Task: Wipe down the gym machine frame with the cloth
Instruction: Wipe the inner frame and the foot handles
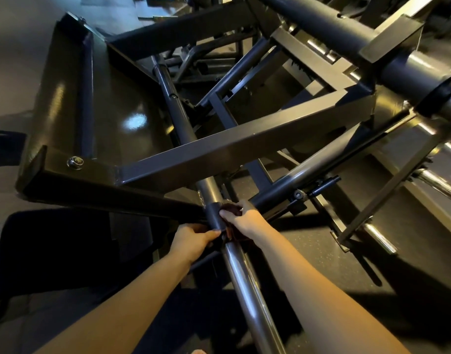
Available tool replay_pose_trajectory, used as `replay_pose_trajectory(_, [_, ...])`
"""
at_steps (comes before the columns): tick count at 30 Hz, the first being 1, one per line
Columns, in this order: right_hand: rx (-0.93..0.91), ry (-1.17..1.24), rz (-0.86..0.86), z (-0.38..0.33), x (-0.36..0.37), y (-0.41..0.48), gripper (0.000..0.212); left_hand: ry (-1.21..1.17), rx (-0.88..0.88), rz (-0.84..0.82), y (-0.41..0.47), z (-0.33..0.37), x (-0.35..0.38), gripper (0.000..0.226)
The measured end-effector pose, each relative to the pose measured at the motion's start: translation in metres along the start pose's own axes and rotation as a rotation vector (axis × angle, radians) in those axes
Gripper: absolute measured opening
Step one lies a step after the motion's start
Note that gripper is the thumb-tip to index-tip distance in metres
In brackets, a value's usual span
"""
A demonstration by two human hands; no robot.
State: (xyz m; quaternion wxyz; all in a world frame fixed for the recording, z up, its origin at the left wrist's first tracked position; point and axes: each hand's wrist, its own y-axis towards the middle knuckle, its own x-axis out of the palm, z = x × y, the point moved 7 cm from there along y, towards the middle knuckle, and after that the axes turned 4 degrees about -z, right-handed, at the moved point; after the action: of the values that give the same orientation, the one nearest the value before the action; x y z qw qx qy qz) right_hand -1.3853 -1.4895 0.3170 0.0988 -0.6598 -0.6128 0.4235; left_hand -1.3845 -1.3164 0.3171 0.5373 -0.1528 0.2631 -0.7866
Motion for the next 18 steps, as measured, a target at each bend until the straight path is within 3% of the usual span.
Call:
replay_pose_trajectory(5, [0.051, -0.054, -0.145, 0.001, -0.008, -0.001, 0.089, -0.028, -0.011, -0.004, -0.001, -0.003, 0.002, 0.026])
replay_pose_trajectory(11, [0.048, -0.241, 0.03, -0.02, 0.003, 0.005, 0.086, -0.033, -0.014, -0.018, 0.003, -0.005, 0.0, 0.028])
replay_pose_trajectory(18, [0.038, -0.025, 0.073, -0.015, -0.002, 0.014, 0.052, 0.029, -0.024, -0.023, 0.003, -0.007, 0.001, 0.024])
